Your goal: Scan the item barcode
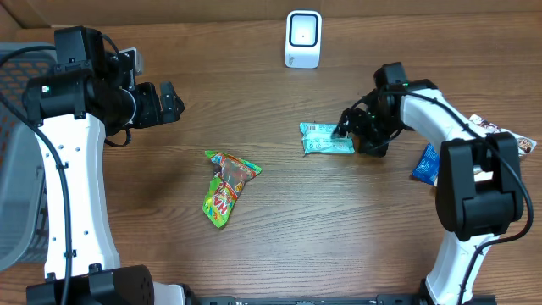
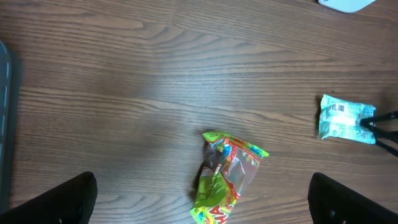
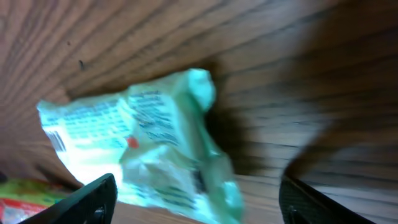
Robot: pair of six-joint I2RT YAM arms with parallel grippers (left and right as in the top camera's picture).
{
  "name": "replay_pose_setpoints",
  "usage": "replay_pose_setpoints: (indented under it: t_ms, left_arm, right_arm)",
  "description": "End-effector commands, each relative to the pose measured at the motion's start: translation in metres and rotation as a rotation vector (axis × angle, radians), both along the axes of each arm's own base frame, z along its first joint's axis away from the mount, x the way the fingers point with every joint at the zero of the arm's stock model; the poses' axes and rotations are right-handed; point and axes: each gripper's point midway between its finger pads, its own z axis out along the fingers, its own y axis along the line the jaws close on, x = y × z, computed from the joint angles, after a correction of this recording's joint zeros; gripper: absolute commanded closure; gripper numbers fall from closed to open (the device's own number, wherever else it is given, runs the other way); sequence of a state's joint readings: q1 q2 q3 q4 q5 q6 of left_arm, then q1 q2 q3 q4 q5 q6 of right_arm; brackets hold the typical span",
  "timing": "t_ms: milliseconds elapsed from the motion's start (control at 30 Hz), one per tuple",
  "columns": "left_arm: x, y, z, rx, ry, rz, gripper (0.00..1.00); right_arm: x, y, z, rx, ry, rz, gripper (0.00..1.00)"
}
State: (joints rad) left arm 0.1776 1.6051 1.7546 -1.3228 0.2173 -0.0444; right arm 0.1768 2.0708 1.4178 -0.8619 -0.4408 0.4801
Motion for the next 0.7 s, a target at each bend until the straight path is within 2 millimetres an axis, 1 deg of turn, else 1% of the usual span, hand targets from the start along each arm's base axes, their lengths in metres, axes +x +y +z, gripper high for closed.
replay_pose_setpoints:
  t_ms: [0,67,200,300,333,400,467,500,533,600,667]
  left_arm:
    - [-0.001,-0.003,0.000,-0.002,-0.003,-0.027,0.01]
    - [-0.001,-0.003,0.000,-0.002,-0.003,-0.027,0.00]
    - [-0.001,-0.003,0.000,-0.002,-0.003,-0.027,0.00]
    - [-0.001,-0.003,0.000,-0.002,-0.003,-0.027,0.00]
    - [-0.001,-0.003,0.000,-0.002,-0.003,-0.027,0.00]
    - [-0.001,-0.003,0.000,-0.002,-0.003,-0.027,0.00]
    - [-0.001,-0.003,0.000,-0.002,-0.003,-0.027,0.00]
    - [-0.001,-0.003,0.000,-0.002,-0.003,-0.027,0.00]
    - [-0.001,-0.003,0.000,-0.002,-0.003,-0.027,0.00]
    - [-0.001,-0.003,0.000,-0.002,-0.003,-0.027,0.00]
    - [-0.001,-0.003,0.000,-0.002,-0.003,-0.027,0.00]
  right_arm:
    - [0.005,0.010,-0.011,-0.052,0.038,-0.122,0.15]
    - [0.009,0.012,-0.013,-0.085,0.020,-0.151,0.14]
    - [0.010,0.008,-0.021,-0.198,-0.002,-0.199,0.15]
    - [0.010,0.008,-0.029,-0.239,-0.019,-0.204,0.22]
    - [0.010,0.008,-0.033,-0.239,-0.019,-0.203,0.26]
    - [0.011,0.008,-0.038,-0.239,-0.018,-0.203,0.47]
    - [0.011,0.006,-0.041,-0.242,-0.011,-0.207,0.61]
    - [0.011,0.005,-0.043,-0.244,-0.007,-0.209,0.71]
    - [0.010,0.004,-0.043,-0.243,-0.004,-0.210,0.78]
    - [0.011,0.004,-0.043,-0.240,-0.003,-0.210,0.89]
    - [0.012,0.009,-0.042,-0.217,-0.013,-0.189,0.95]
